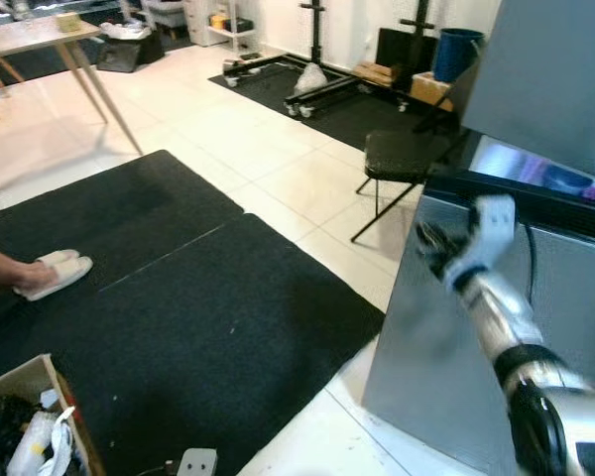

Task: Restocking fridge

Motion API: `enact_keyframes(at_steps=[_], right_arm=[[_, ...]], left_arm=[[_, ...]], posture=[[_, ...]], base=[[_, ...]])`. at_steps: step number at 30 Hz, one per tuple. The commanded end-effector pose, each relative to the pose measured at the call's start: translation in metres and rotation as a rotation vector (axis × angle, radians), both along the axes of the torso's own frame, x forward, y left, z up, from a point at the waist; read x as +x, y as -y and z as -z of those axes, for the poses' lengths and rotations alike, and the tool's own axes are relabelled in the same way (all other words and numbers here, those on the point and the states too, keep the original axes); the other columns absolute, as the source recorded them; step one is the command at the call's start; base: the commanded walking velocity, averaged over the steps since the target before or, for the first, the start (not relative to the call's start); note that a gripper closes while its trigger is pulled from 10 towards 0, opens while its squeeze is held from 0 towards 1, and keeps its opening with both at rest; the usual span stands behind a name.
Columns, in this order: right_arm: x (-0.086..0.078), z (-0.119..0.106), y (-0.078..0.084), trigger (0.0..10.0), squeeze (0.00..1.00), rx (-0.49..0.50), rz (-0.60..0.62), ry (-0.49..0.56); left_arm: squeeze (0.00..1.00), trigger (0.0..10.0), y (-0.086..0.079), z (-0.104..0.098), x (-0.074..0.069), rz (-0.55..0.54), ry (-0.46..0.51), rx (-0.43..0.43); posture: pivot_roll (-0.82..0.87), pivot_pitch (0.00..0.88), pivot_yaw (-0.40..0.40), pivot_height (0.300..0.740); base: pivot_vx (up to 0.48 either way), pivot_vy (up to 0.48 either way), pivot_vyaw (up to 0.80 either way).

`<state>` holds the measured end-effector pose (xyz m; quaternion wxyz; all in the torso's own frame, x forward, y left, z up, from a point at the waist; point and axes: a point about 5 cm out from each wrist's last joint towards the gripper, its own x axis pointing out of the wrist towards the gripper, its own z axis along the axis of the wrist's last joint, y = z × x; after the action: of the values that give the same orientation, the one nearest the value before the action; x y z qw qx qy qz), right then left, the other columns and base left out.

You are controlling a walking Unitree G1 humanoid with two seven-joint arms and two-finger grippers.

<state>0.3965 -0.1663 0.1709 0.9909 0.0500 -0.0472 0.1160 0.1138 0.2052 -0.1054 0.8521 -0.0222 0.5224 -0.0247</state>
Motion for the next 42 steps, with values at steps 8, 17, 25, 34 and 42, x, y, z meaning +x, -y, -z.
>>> enact_keyframes(at_steps=[8,17,25,34,42], right_arm=[[-0.036,0.081,0.006,10.0,0.0,-0.019,-0.047,-0.245],[-0.173,0.226,0.049,10.0,0.0,-0.224,0.127,-0.898],[-0.251,0.262,0.067,10.0,0.0,-0.237,0.205,-1.152],[-0.274,0.27,0.066,10.0,0.0,-0.218,0.224,-1.223],[-0.267,0.268,0.066,10.0,0.0,-0.243,0.216,-1.198]], left_arm=[[0.0,10.0,-0.005,0.0,-0.002,-0.008,-0.001,0.01],[0.0,10.0,0.003,-0.002,0.008,0.029,0.007,0.0],[0.0,10.0,0.008,-0.003,0.015,0.063,0.012,-0.002],[0.0,10.0,0.005,-0.002,0.012,0.07,-0.003,0.0],[0.0,10.0,0.005,-0.002,0.012,0.077,-0.004,0.002]], posture=[[0.04,0.0,-0.043,0.74],[0.01,0.0,-0.034,0.74],[0.0,0.0,-0.031,0.74],[0.0,0.0,-0.02,0.74],[0.0,0.0,-0.02,0.74]], base=[[0.0,0.0,0.0],[0.0,0.0,0.0],[0.0,0.0,0.0],[0.18,0.0,-0.36],[0.281,0.0,-0.2]])
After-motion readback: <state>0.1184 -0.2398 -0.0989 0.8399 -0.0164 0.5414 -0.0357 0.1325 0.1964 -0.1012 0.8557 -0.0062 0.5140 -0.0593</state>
